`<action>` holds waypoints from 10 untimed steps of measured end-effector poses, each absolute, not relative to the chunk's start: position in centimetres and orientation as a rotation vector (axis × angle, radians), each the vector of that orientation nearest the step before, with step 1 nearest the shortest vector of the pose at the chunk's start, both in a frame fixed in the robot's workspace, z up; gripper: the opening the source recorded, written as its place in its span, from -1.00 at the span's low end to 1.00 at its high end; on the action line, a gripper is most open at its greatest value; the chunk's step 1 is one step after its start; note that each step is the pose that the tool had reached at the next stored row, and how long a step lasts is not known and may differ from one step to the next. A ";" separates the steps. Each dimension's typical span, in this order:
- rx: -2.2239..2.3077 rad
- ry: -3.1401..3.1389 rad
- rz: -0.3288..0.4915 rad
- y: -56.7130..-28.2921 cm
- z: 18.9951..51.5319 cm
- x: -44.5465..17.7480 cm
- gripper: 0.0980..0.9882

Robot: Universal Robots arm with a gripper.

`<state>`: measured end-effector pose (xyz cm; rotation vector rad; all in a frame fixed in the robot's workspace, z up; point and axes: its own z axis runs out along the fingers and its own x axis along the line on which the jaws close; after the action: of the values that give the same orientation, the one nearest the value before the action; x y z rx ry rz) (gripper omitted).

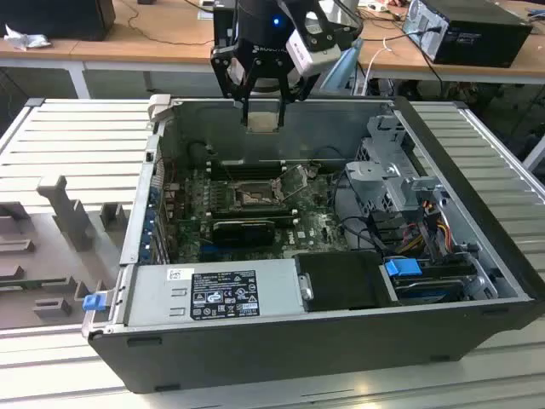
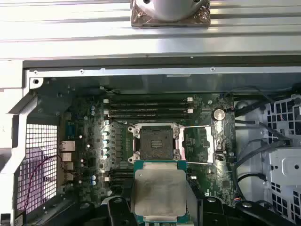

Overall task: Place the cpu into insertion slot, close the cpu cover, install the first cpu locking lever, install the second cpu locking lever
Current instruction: 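Place the cpu into insertion slot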

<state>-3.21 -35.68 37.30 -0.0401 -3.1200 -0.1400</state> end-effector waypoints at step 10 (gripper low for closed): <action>-0.363 -3.108 -0.142 -35.7 37.2 -3.2 -0.04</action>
<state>-3.21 -35.69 37.23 -0.3635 -3.1083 -0.1423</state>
